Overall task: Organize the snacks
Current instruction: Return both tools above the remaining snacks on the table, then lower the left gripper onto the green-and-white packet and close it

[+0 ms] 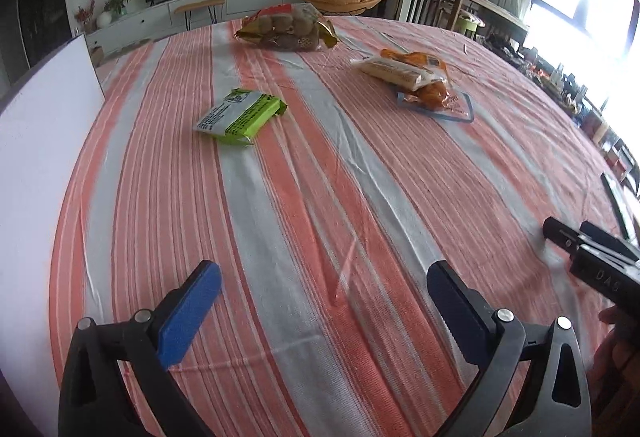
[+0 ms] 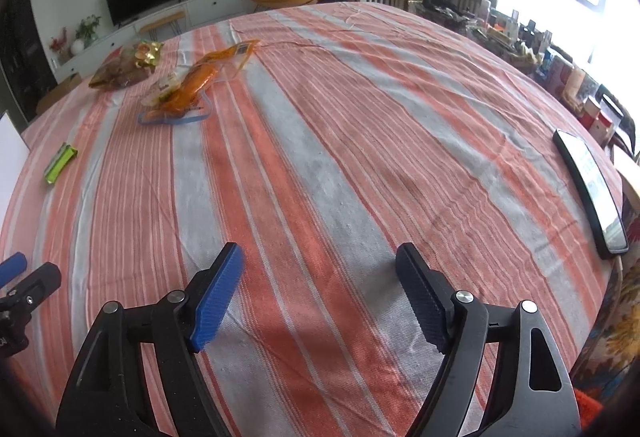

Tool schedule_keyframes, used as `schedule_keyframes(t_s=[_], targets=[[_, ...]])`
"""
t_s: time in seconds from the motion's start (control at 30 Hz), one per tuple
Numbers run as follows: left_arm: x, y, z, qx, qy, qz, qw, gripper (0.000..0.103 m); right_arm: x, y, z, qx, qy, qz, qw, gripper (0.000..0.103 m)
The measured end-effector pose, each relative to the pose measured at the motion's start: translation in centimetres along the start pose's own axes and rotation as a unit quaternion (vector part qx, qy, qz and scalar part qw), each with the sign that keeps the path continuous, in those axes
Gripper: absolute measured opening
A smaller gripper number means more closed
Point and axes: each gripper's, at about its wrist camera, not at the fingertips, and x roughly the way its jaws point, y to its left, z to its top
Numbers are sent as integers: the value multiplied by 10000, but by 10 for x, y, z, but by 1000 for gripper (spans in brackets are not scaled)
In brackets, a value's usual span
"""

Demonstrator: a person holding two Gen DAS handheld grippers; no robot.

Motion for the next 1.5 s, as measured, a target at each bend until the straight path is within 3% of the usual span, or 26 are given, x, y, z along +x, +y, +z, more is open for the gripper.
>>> schedule_keyframes(t_s=[0.13, 0.63, 0.7, 0.83, 0.93, 1.03, 1.2, 1.3, 1.5], targets=[[3, -10, -1, 253, 99, 279, 9992, 103, -1, -1, 0, -14, 11, 5, 10000, 83], [3, -8, -1, 255, 104, 227, 9994, 103, -1, -2, -1, -18, 15, 11, 10000, 84], [3, -7, 1, 280, 245, 160, 9992, 103, -1, -2, -1, -18, 15, 11, 10000, 84], [-11, 15, 16, -291, 241, -305, 9988, 103, -1, -2, 0, -21, 16, 4, 10000, 84], [-14, 28, 47, -453, 218, 28, 9987, 103, -1, -1, 0, -27, 21, 10, 10000, 85], [2, 35, 81, -264, 542, 357, 9975, 103, -2, -2, -1, -38, 30, 20, 10000, 86], [49, 59, 122, -80, 954, 52, 9954, 102, -2, -2, -1, -39, 30, 15, 10000, 86], [71, 68, 126, -25, 1156, -206, 9931, 102, -2, -2, -1, -40, 30, 15, 10000, 86], [87, 56, 119, 689, 1059, 33, 9920, 103, -2, -2, -1, -42, 31, 13, 10000, 86]])
